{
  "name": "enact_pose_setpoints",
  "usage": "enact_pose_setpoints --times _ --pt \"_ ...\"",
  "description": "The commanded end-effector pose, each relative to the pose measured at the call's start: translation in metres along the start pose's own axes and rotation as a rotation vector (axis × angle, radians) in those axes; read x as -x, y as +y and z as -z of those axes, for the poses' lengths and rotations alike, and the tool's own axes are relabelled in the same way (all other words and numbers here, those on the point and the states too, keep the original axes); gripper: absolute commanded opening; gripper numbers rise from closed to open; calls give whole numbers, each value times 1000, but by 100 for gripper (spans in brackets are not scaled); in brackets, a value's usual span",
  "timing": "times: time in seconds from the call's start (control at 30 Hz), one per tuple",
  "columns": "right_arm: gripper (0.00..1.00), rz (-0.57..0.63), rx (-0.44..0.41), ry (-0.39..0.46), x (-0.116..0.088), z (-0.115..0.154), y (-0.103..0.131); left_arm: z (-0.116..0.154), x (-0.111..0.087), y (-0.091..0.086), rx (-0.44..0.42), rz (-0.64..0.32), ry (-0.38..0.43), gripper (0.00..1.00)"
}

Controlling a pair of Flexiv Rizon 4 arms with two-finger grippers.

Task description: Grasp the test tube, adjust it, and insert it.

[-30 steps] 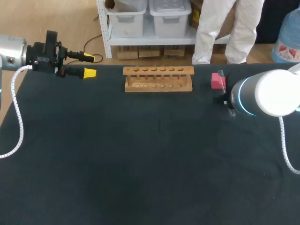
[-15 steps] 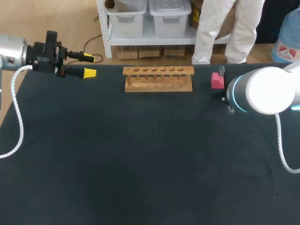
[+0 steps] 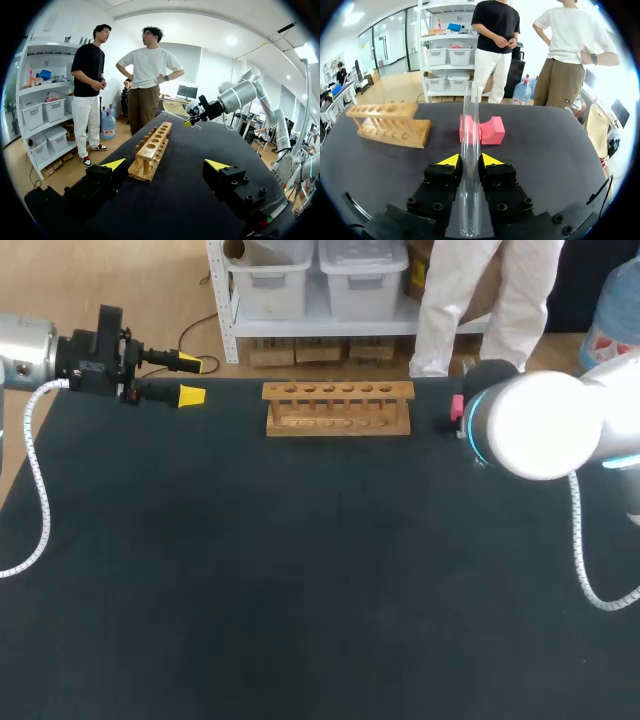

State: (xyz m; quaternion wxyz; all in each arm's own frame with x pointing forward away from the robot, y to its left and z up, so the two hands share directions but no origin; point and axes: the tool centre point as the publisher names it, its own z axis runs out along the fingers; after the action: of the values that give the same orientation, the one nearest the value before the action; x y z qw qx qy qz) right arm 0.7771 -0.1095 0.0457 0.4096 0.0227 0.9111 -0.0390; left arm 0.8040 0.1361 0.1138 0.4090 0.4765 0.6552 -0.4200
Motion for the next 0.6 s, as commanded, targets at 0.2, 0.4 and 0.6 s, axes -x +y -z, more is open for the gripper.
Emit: enact_pose_setpoints --times 0.2,0.4,0.6 --pt "0 -12 -29 -45 14 19 30 0 -1 0 0 -2 -2 100" --pt "0 -1 2 -83 25 17 56 0 -1 0 0 -2 -2 100" --pt "0 0 40 -104 34 13 82 0 -1 0 0 -2 -2 100"
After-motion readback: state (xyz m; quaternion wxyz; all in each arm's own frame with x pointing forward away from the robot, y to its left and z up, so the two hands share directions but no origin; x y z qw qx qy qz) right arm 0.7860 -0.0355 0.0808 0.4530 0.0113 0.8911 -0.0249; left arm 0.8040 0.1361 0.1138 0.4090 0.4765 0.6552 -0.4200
